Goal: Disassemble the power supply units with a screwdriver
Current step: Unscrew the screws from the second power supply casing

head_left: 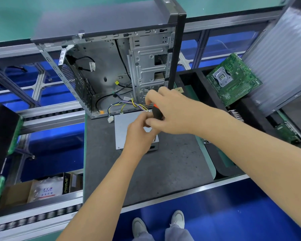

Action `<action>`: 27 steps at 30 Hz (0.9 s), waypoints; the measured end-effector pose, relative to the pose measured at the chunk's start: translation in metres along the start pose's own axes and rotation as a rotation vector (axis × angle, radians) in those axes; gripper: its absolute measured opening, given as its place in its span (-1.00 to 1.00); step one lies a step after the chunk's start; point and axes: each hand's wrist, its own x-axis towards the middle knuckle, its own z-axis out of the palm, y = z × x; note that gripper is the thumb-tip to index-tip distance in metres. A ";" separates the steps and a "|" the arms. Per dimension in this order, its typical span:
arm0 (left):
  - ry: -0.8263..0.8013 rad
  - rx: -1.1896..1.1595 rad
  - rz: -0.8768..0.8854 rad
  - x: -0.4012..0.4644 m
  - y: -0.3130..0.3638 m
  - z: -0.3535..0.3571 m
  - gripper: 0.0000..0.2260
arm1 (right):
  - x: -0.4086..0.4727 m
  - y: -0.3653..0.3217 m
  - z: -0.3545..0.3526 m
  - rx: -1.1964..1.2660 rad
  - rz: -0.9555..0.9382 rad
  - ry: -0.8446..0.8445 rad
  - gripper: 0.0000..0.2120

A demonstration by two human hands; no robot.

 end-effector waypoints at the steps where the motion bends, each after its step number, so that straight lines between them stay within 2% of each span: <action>1: 0.025 0.019 -0.011 0.002 0.002 0.001 -0.66 | 0.002 -0.002 0.000 -0.065 0.036 0.012 -0.66; 4: -0.058 -0.044 -0.031 0.000 0.003 0.000 -0.55 | 0.007 0.000 0.002 -0.165 -0.030 0.017 -0.76; 6: -0.119 -0.052 -0.001 -0.005 -0.001 -0.003 -0.69 | 0.004 0.002 0.000 -0.056 -0.065 -0.029 -0.74; 8: -0.088 -0.012 0.011 -0.003 -0.002 -0.001 -0.78 | 0.002 0.001 0.001 0.007 -0.024 -0.041 -0.72; 9: -0.053 0.015 -0.001 0.000 -0.001 0.000 -0.79 | 0.003 0.000 0.001 -0.040 0.020 -0.031 -0.68; 10: -0.027 0.015 -0.023 0.002 0.000 0.001 -0.77 | 0.005 -0.001 0.001 -0.115 0.045 -0.011 -0.65; 12: -0.037 -0.025 -0.059 0.003 0.001 0.002 -0.64 | 0.009 0.001 0.002 -0.156 0.008 0.022 -0.73; 13: -0.062 -0.043 -0.064 0.001 0.000 0.001 -0.64 | 0.009 0.002 0.003 -0.107 -0.039 0.020 -0.78; 15: -0.089 -0.029 -0.025 -0.003 -0.003 -0.002 -0.75 | 0.006 0.002 0.002 -0.009 -0.088 -0.001 -0.77; 16: -0.073 -0.018 -0.009 -0.004 -0.003 -0.002 -0.71 | 0.005 0.000 0.003 -0.001 -0.074 -0.002 -0.76; 18: -0.017 0.005 0.015 0.000 -0.001 0.001 -0.62 | 0.006 -0.003 0.002 -0.105 0.005 0.023 -0.73; 20: -0.010 0.004 0.009 0.002 0.002 0.004 -0.61 | 0.010 -0.002 0.002 -0.194 -0.008 0.031 -0.80; 21: -0.027 -0.001 -0.018 0.001 0.003 0.004 -0.60 | 0.010 0.001 0.002 -0.148 -0.049 0.009 -0.84; 24: -0.101 -0.007 -0.054 0.000 -0.006 -0.001 -0.73 | 0.005 0.004 -0.001 0.039 -0.094 -0.054 -0.78; 27: -0.034 0.061 -0.031 0.004 -0.005 -0.001 -0.67 | 0.007 0.000 0.004 -0.185 0.000 0.064 -0.72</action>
